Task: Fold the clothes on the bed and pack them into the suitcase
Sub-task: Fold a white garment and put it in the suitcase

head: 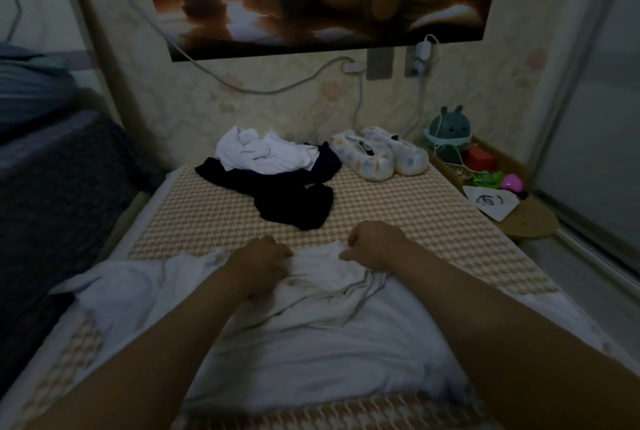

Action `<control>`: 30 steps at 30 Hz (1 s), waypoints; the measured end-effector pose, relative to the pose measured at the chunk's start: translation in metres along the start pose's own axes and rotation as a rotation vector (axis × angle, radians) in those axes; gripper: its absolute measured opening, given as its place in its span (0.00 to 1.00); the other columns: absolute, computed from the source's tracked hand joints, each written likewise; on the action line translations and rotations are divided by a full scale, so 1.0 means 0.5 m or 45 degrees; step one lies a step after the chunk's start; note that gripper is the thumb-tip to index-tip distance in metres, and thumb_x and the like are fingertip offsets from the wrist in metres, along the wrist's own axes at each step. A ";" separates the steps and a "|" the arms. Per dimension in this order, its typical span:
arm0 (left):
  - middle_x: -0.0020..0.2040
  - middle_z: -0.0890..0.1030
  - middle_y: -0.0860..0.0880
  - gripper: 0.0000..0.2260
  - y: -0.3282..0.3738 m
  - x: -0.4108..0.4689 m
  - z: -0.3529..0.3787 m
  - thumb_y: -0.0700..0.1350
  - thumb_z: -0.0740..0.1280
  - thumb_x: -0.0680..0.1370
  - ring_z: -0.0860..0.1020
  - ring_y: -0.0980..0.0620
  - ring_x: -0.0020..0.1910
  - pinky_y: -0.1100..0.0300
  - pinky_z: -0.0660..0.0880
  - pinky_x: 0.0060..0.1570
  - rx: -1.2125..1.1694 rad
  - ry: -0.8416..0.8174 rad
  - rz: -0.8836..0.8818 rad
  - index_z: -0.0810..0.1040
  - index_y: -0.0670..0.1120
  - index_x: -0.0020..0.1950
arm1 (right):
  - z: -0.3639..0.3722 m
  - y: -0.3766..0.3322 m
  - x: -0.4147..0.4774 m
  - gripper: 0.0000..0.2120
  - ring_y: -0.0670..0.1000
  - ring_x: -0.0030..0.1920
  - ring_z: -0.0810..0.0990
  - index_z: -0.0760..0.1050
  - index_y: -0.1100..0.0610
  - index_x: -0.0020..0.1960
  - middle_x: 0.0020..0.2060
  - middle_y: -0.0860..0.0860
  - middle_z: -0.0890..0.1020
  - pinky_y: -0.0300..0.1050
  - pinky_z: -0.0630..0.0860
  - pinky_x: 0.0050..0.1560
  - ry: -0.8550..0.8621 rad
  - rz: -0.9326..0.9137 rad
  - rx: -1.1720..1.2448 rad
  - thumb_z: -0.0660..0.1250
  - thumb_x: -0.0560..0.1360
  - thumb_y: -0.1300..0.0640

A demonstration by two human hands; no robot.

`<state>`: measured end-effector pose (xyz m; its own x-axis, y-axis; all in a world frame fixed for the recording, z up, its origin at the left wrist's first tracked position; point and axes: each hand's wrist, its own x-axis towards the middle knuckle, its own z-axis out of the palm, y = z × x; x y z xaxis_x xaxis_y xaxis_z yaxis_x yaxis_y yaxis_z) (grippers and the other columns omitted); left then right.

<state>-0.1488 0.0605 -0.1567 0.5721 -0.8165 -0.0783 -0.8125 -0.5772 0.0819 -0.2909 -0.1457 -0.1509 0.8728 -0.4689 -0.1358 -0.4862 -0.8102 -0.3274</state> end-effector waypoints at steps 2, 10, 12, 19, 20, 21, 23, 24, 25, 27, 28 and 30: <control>0.58 0.78 0.53 0.10 -0.017 0.008 0.000 0.52 0.64 0.77 0.76 0.50 0.56 0.55 0.73 0.54 -0.033 0.100 -0.007 0.77 0.57 0.58 | 0.007 -0.004 0.027 0.22 0.51 0.54 0.79 0.81 0.55 0.57 0.55 0.51 0.81 0.43 0.76 0.53 0.037 0.030 0.017 0.72 0.70 0.42; 0.49 0.76 0.45 0.14 -0.028 0.027 0.004 0.37 0.70 0.67 0.76 0.44 0.45 0.56 0.70 0.35 -0.059 0.647 0.204 0.79 0.46 0.52 | 0.032 0.031 0.036 0.09 0.53 0.49 0.80 0.81 0.57 0.51 0.47 0.52 0.82 0.40 0.72 0.43 0.459 0.078 0.170 0.64 0.76 0.57; 0.46 0.76 0.50 0.09 -0.003 0.004 -0.012 0.41 0.69 0.70 0.74 0.50 0.43 0.55 0.73 0.36 -0.172 0.619 0.383 0.77 0.49 0.48 | 0.014 0.022 0.009 0.06 0.50 0.45 0.78 0.80 0.53 0.47 0.45 0.51 0.81 0.41 0.71 0.43 0.622 -0.156 0.285 0.65 0.74 0.60; 0.45 0.76 0.57 0.19 0.006 -0.095 0.005 0.68 0.58 0.72 0.74 0.59 0.43 0.58 0.73 0.44 -0.164 0.101 0.360 0.77 0.56 0.46 | -0.018 0.038 -0.067 0.07 0.44 0.45 0.80 0.84 0.47 0.47 0.45 0.44 0.83 0.39 0.76 0.49 -0.024 -0.285 0.102 0.73 0.70 0.49; 0.48 0.75 0.57 0.18 0.002 -0.100 -0.002 0.66 0.58 0.74 0.74 0.58 0.45 0.59 0.72 0.46 -0.167 0.100 0.325 0.78 0.55 0.47 | -0.019 0.041 -0.068 0.04 0.43 0.44 0.80 0.84 0.47 0.45 0.43 0.43 0.83 0.39 0.76 0.48 0.075 -0.268 0.158 0.72 0.72 0.49; 0.51 0.75 0.55 0.16 -0.004 -0.103 -0.011 0.63 0.59 0.76 0.74 0.57 0.47 0.59 0.71 0.48 -0.162 0.083 0.274 0.78 0.55 0.50 | -0.022 0.040 -0.068 0.04 0.43 0.42 0.79 0.84 0.48 0.44 0.40 0.42 0.83 0.36 0.75 0.45 0.153 -0.250 0.266 0.71 0.73 0.50; 0.56 0.75 0.54 0.12 -0.015 -0.110 -0.030 0.58 0.62 0.76 0.74 0.55 0.50 0.58 0.72 0.52 -0.139 -0.054 0.191 0.76 0.58 0.57 | -0.035 0.033 -0.067 0.08 0.42 0.37 0.78 0.84 0.52 0.42 0.36 0.44 0.83 0.30 0.71 0.37 0.212 -0.195 0.453 0.69 0.76 0.52; 0.57 0.76 0.54 0.14 -0.021 -0.113 -0.038 0.56 0.64 0.75 0.74 0.55 0.51 0.59 0.72 0.53 -0.162 -0.149 0.169 0.74 0.60 0.60 | -0.042 0.029 -0.067 0.11 0.43 0.34 0.76 0.83 0.55 0.40 0.34 0.47 0.82 0.30 0.69 0.33 0.243 -0.167 0.493 0.68 0.77 0.52; 0.56 0.76 0.55 0.16 -0.026 -0.116 -0.046 0.55 0.66 0.75 0.74 0.56 0.51 0.61 0.72 0.54 -0.189 -0.221 0.147 0.72 0.62 0.62 | -0.047 0.025 -0.068 0.16 0.44 0.31 0.74 0.80 0.57 0.35 0.30 0.49 0.79 0.33 0.67 0.30 0.268 -0.140 0.504 0.66 0.78 0.51; 0.54 0.76 0.54 0.17 -0.032 -0.115 -0.062 0.51 0.67 0.76 0.74 0.56 0.50 0.63 0.72 0.51 -0.207 -0.274 0.091 0.72 0.62 0.63 | -0.051 0.026 -0.067 0.22 0.46 0.26 0.67 0.68 0.56 0.29 0.25 0.49 0.70 0.40 0.63 0.28 0.307 -0.072 0.534 0.63 0.80 0.49; 0.53 0.76 0.52 0.15 -0.035 -0.111 -0.068 0.49 0.67 0.77 0.74 0.55 0.49 0.63 0.73 0.50 -0.208 -0.260 0.064 0.73 0.60 0.63 | -0.051 0.026 -0.065 0.23 0.46 0.26 0.66 0.65 0.55 0.29 0.24 0.49 0.68 0.42 0.61 0.29 0.305 -0.045 0.534 0.63 0.80 0.49; 0.57 0.77 0.51 0.12 -0.037 -0.097 -0.080 0.48 0.65 0.79 0.75 0.53 0.51 0.61 0.72 0.52 -0.165 -0.166 0.012 0.75 0.57 0.62 | -0.051 0.032 -0.056 0.23 0.48 0.28 0.69 0.66 0.55 0.29 0.26 0.50 0.70 0.42 0.62 0.30 0.317 0.011 0.434 0.61 0.81 0.48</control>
<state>-0.1568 0.1102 -0.1148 0.5379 -0.8177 -0.2047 -0.7918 -0.5735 0.2100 -0.3243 -0.1548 -0.1284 0.8110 -0.5800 0.0765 -0.4150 -0.6626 -0.6234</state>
